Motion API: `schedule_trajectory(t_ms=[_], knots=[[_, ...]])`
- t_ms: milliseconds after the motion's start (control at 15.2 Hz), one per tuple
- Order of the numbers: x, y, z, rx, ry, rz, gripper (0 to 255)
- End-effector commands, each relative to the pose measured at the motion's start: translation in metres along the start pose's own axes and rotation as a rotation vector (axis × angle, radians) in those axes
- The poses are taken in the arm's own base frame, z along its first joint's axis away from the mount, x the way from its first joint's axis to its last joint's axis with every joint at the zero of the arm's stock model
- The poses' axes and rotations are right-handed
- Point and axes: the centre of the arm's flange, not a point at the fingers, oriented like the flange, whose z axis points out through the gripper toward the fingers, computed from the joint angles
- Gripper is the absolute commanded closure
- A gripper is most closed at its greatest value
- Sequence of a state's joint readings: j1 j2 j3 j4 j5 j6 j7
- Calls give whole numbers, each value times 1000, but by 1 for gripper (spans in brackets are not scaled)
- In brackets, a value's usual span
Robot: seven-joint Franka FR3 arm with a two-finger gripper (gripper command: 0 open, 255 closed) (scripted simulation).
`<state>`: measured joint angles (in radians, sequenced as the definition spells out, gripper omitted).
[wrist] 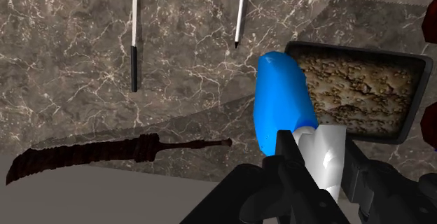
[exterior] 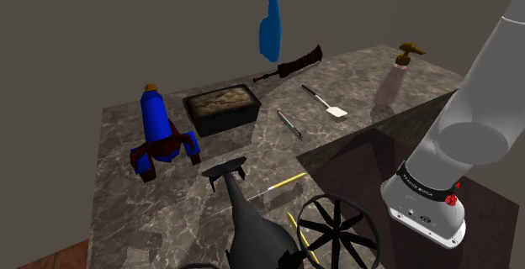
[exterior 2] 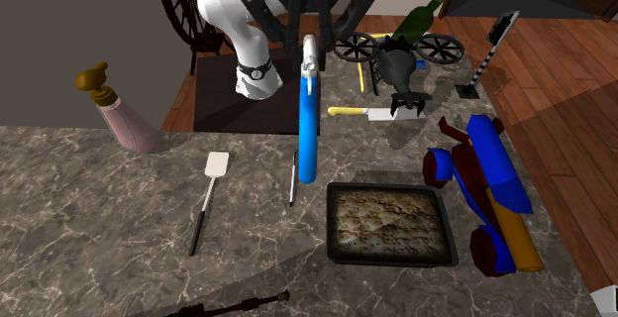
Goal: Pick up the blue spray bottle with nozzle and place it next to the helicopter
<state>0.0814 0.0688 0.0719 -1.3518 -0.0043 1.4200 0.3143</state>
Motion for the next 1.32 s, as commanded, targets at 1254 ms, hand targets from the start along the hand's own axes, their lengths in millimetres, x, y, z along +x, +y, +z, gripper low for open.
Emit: schedule_trajectory(t_ms=[1254], knots=[[-247, -117, -59, -1, 0, 1, 255]])
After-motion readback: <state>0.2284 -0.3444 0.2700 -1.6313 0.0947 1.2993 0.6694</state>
